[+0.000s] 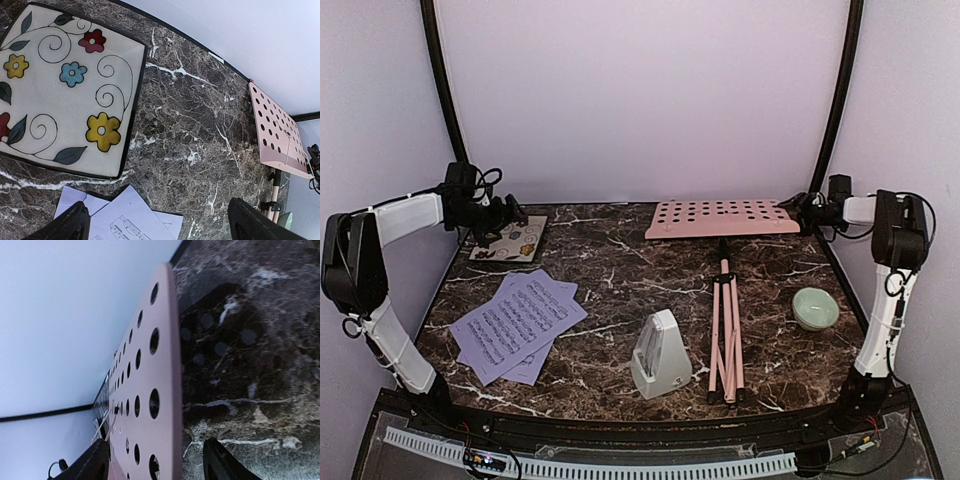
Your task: Set up the instrument practice props
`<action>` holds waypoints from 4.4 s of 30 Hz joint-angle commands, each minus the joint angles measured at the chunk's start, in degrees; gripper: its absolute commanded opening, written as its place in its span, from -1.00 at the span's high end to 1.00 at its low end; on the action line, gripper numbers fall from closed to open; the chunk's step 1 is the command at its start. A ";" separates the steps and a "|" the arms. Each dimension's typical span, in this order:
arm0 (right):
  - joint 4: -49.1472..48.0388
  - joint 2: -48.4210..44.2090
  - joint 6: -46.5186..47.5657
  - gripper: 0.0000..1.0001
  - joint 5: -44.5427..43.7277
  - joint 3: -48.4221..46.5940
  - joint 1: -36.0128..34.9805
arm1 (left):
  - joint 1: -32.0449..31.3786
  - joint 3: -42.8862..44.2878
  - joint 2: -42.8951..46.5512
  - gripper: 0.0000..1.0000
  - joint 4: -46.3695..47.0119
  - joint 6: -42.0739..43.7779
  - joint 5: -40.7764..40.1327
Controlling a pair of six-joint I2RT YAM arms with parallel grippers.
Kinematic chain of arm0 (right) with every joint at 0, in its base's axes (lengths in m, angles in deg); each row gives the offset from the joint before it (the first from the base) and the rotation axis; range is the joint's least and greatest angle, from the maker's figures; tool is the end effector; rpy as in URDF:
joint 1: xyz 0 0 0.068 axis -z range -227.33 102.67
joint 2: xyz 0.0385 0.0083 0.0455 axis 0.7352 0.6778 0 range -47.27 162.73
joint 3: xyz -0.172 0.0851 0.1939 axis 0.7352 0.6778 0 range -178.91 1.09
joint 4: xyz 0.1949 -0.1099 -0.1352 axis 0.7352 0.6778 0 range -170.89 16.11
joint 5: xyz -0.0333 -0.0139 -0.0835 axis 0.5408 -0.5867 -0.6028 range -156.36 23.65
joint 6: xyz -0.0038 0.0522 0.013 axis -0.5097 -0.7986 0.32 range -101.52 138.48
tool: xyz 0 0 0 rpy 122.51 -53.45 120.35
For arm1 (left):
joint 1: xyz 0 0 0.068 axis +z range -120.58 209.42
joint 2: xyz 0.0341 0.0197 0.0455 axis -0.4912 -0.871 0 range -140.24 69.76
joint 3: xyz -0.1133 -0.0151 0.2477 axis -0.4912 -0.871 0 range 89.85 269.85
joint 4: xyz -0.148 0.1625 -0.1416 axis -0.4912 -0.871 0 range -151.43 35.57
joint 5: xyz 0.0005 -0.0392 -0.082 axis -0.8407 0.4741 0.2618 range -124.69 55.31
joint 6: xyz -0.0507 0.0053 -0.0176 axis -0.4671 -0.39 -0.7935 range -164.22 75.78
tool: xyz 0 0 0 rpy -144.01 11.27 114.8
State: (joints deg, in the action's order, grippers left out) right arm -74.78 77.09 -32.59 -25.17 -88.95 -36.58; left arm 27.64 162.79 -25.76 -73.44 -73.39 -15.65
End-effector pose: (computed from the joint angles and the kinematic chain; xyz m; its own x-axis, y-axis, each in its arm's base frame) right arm 0.4778 -0.0668 0.1774 -0.6743 0.7238 -0.1461 0.2744 0.4294 0.8604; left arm 0.3746 -0.0233 0.2661 -0.7125 -0.4389 -0.5475 -0.0848 0.8284 -0.5537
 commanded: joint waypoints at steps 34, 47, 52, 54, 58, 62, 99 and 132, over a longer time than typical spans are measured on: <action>-42.05 -15.36 -28.57 1.00 6.44 15.50 -5.27 | -0.28 -0.37 2.51 -0.98 3.62 -0.77 2.47; -38.01 -35.18 -18.68 1.00 -3.46 22.41 -10.18 | -2.48 1.66 2.15 -0.97 4.48 -0.42 3.09; -29.20 -41.02 -9.98 1.00 -7.79 18.62 -14.18 | -4.13 2.19 2.34 -0.98 5.28 -0.23 2.54; -27.09 -42.91 -6.82 1.00 -9.46 16.88 -15.65 | -4.64 2.25 2.42 -0.98 6.05 -0.32 2.73; -22.38 -45.31 -1.30 1.00 -12.73 11.34 -17.70 | -5.45 3.13 2.45 -0.98 6.97 -0.45 3.16; -20.64 -45.72 2.59 1.00 -13.63 5.53 -19.85 | -6.68 4.52 2.35 -0.98 7.19 -0.15 2.11; -22.52 -42.28 12.13 1.00 -18.23 -14.93 -30.14 | -38.26 10.35 5.45 -0.69 22.84 45.83 -2.66; -22.36 -38.41 13.25 1.00 -17.73 -20.47 -36.98 | -44.27 30.41 -9.38 0.40 13.85 75.45 -15.45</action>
State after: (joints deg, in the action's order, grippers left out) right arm -74.34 41.46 -18.41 -42.91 -102.85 -72.95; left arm -16.25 191.32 -34.29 -60.21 1.69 -27.73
